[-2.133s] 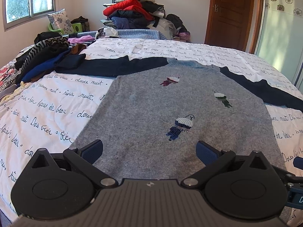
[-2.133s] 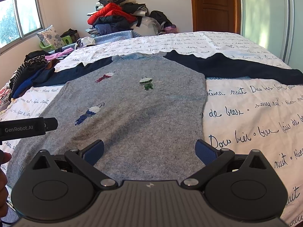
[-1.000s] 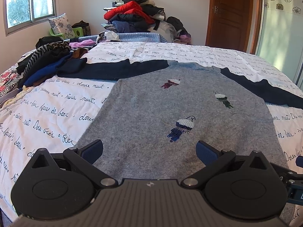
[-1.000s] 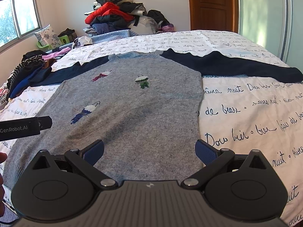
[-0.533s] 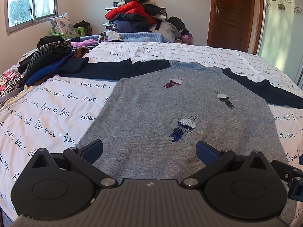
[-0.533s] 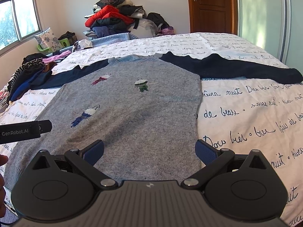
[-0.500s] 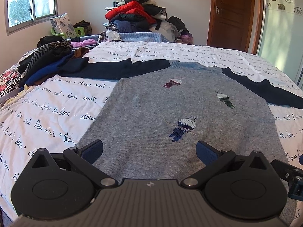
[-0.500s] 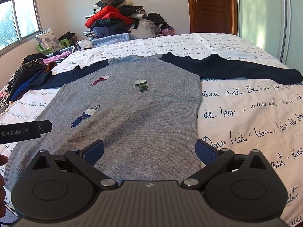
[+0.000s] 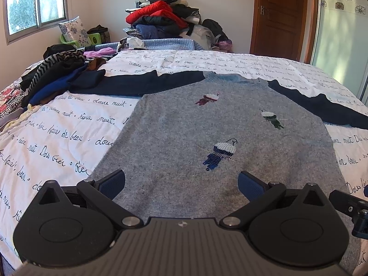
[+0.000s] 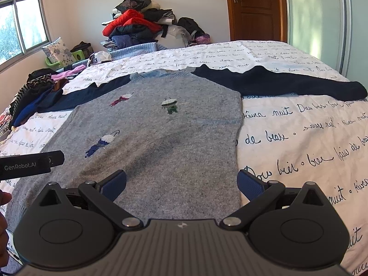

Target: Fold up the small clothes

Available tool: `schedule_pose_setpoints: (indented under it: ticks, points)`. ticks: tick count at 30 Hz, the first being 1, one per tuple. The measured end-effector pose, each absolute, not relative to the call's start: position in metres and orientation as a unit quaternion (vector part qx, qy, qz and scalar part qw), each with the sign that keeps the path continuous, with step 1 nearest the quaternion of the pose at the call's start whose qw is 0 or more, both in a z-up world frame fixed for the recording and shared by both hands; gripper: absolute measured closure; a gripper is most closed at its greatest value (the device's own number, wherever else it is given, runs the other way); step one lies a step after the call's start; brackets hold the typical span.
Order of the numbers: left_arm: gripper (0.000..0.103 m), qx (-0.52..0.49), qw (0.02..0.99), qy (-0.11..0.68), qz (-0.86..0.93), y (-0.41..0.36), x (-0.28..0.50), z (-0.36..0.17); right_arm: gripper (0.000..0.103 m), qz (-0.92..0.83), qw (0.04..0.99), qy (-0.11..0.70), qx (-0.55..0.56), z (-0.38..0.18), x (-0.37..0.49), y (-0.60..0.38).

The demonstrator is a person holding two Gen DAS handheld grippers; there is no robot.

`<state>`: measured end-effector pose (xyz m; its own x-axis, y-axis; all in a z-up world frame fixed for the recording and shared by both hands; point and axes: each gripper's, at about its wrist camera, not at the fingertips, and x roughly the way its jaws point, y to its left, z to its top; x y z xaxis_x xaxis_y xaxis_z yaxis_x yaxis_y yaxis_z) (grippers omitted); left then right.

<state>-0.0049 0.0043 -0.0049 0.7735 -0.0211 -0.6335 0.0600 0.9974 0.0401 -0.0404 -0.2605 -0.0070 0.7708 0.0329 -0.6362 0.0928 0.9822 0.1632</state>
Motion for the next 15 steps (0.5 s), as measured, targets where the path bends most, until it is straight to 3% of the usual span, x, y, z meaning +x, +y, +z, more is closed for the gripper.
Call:
schedule_pose_setpoints:
  ticks: [15]
  points:
    - [0.0, 0.034, 0.94, 0.339, -0.039, -0.017, 0.008, -0.006, 0.0, 0.007, 0.938, 0.332, 0.103, -0.01, -0.035, -0.274]
